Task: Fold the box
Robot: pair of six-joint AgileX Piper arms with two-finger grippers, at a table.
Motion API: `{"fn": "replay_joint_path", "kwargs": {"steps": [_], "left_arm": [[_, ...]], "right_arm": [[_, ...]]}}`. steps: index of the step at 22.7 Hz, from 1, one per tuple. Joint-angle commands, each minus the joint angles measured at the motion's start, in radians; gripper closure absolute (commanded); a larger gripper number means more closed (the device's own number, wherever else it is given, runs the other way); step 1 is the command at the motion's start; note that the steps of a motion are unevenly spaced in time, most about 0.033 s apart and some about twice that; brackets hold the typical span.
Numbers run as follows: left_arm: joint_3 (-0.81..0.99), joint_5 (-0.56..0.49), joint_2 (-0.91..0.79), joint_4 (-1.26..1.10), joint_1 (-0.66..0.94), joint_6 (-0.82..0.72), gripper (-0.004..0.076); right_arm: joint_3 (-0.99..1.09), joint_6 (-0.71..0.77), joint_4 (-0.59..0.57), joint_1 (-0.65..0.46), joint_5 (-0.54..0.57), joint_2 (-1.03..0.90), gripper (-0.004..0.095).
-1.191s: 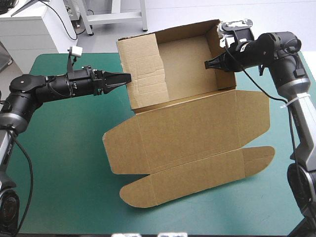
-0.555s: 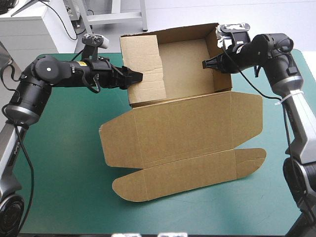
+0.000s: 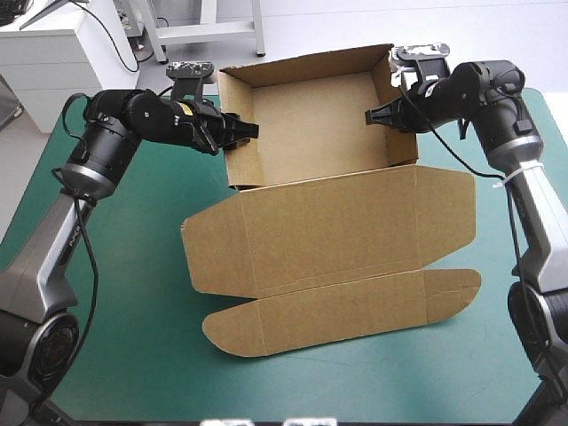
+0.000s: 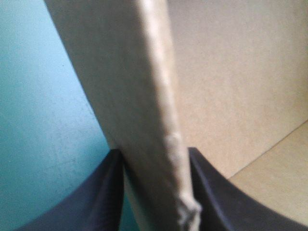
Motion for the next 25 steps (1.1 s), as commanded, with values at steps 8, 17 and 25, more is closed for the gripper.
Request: {"fn": "replay_joint_path", "kwargs": {"steps": [8, 17, 25], "left_arm": [[-0.036, -0.025, -0.027, -0.035, -0.005, 0.017, 0.0731], [-0.036, 0.162, 0.143, 0.047, -0.005, 0.005, 0.0731], [-0.036, 0.229, 0.227, 0.197, -0.005, 0.002, 0.0731]], "right_arm": [[-0.033, 0.002, 0.000, 0.059, 0.010, 0.015, 0.0923], [-0.033, -0.009, 0.058, 0.087, 0.144, 0.117, 0.0923], [-0.033, 0.000, 0.051, 0.087, 0.144, 0.216, 0.0923]]}}
